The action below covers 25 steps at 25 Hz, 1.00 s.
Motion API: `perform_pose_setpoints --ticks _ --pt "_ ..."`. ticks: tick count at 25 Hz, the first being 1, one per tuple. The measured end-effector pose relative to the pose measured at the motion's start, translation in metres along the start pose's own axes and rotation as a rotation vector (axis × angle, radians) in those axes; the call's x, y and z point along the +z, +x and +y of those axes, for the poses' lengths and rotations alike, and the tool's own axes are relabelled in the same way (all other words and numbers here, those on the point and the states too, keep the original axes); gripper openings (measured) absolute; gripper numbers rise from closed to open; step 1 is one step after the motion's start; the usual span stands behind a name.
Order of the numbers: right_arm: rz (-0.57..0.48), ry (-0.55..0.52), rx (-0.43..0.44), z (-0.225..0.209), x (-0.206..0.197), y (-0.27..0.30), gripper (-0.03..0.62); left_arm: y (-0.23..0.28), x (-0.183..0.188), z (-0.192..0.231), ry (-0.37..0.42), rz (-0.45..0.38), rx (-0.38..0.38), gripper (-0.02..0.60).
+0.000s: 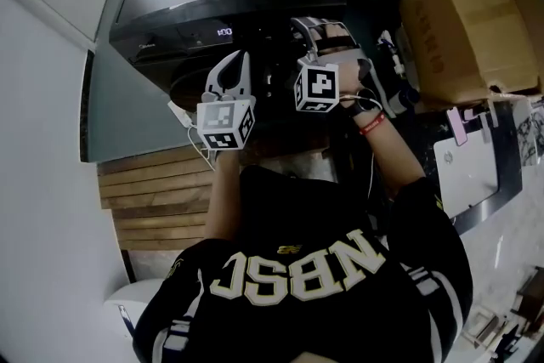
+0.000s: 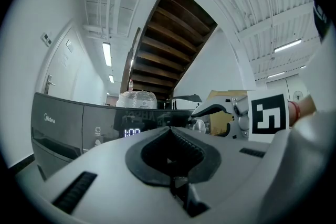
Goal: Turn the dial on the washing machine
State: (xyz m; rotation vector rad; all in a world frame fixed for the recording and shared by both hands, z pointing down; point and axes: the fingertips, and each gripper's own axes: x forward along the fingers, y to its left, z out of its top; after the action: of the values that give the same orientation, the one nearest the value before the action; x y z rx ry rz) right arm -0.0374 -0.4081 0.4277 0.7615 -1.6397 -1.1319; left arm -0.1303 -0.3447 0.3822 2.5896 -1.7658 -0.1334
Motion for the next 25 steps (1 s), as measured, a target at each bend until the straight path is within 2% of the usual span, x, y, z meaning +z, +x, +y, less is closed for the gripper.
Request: perform_pose_setpoints --ticks 6,10,17,21,25 --pt "0.075 -0.181 -0.031 0.0 0.002 0.008 0.282 -0.003 0.0 0.007 0.003 -0.001 0.006 0.014" --pt "0.115 -0.226 -0.039 0.003 -0.001 0.013 0.282 -0.005 -0.001 0.01 0.002 0.0 0.008 0.014" --pt "0.129 -0.135 -0.065 0.003 0.0 0.013 0.249 -0.009 0.001 0.017 -0.004 -0.005 0.018 0.014" --pt "0.141 -0.157 -0.062 0.003 -0.004 0.013 0.247 -0.01 -0.001 0.017 -0.008 -0.005 0.016 0.014" --pt "0.123 -0.112 -0.073 0.001 -0.003 0.012 0.247 -0.01 -0.002 0.014 -0.013 -0.008 0.013 0.014"
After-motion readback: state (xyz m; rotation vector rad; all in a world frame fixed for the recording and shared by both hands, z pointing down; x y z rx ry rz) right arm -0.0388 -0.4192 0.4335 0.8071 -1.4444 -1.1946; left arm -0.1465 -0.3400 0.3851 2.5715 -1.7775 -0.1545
